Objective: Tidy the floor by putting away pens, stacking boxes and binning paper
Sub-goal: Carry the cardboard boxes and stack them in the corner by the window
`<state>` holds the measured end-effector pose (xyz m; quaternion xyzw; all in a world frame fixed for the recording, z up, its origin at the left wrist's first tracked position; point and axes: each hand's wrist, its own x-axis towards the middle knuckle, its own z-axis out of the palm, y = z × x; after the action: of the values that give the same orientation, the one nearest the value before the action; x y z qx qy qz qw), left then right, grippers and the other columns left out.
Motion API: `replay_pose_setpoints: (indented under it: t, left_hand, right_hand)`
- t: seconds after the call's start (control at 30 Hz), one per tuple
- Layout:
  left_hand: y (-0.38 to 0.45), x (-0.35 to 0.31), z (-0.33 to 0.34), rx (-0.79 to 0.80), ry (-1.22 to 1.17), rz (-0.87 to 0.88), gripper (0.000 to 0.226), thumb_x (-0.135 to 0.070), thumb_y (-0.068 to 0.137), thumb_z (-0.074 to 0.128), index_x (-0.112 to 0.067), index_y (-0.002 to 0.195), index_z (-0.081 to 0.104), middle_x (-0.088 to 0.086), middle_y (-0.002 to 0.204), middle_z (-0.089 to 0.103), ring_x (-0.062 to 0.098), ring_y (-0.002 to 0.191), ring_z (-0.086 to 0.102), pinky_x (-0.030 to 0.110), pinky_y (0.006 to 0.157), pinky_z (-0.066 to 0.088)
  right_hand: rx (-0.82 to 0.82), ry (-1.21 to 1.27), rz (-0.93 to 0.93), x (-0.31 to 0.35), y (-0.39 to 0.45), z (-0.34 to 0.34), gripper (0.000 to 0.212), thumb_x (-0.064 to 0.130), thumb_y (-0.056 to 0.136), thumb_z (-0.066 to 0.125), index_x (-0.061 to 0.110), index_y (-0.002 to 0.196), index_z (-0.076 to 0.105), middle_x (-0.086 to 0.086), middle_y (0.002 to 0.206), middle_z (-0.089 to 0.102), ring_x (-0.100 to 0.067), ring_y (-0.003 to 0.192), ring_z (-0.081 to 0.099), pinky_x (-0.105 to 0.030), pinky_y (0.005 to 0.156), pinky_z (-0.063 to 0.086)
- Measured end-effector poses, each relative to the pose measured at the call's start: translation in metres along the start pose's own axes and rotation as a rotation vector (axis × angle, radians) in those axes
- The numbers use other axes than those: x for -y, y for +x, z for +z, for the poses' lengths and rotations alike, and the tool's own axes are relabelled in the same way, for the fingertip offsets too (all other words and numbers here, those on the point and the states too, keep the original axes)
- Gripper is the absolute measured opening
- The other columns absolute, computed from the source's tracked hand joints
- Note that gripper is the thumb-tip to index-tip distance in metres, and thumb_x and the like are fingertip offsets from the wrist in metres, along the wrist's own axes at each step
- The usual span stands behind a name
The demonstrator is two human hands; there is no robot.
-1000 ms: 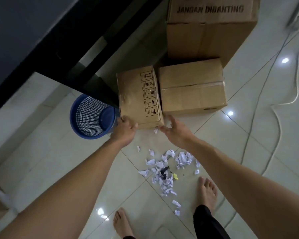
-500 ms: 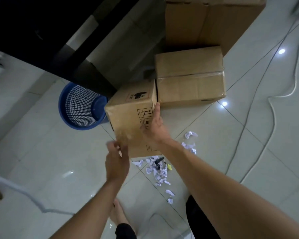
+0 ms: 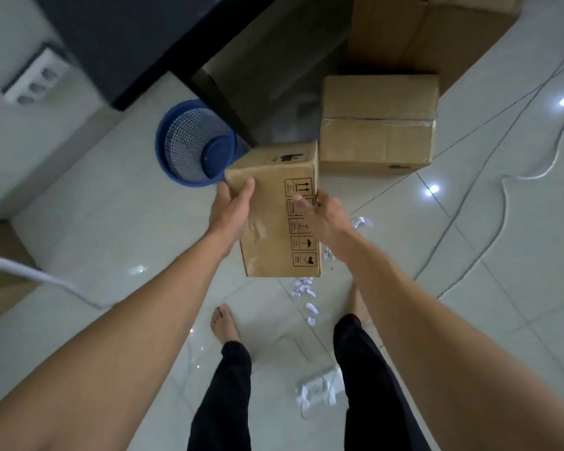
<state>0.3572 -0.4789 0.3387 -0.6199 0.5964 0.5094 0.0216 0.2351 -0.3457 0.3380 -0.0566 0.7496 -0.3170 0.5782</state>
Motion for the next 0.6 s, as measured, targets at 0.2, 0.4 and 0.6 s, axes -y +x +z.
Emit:
replay_pose_setpoints:
  t: [0.2, 0.4, 0.6]
  left_hand:
    - [-0.114, -0.022, -0.056, -0.043, -0.045, -0.172, 0.064, -0.073, 0.091, 0.041, -0.023, 0.132, 0.047, 0.002, 0.131, 0.056, 0.024, 0.117, 0.056, 0.049, 0.101, 0.049]
    - [-0.210, -0.039, -0.139, -0.086, -0.052, -0.269, 0.092, -0.089, 0.081, 0.023, -0.021, 0.139, 0.040, 0.006, 0.137, 0.053, 0.029, 0.120, 0.055, 0.055, 0.100, 0.048]
    - [-0.288, -0.029, -0.241, -0.299, -0.221, -0.302, 0.070, -0.075, 0.091, 0.033, -0.017, 0.130, 0.045, 0.002, 0.119, 0.055, 0.026, 0.108, 0.056, 0.053, 0.096, 0.051]
  right_hand:
    - [0.029, -0.211, 0.052, 0.039, -0.111, -0.010, 0.047, 0.051, 0.093, 0.065, 0.007, 0.109, 0.068, -0.010, 0.101, 0.074, -0.017, 0.082, 0.066, -0.034, 0.080, 0.055]
    - [0.123, -0.262, 0.070, 0.082, -0.210, 0.016, 0.124, 0.102, 0.052, 0.053, 0.006, 0.131, 0.057, -0.008, 0.128, 0.065, -0.031, 0.114, 0.063, -0.047, 0.096, 0.053]
    - [0.230, -0.231, 0.004, 0.135, -0.281, 0.086, 0.117, 0.106, 0.059, 0.025, 0.012, 0.117, 0.066, -0.011, 0.102, 0.075, -0.030, 0.093, 0.072, -0.047, 0.082, 0.062]
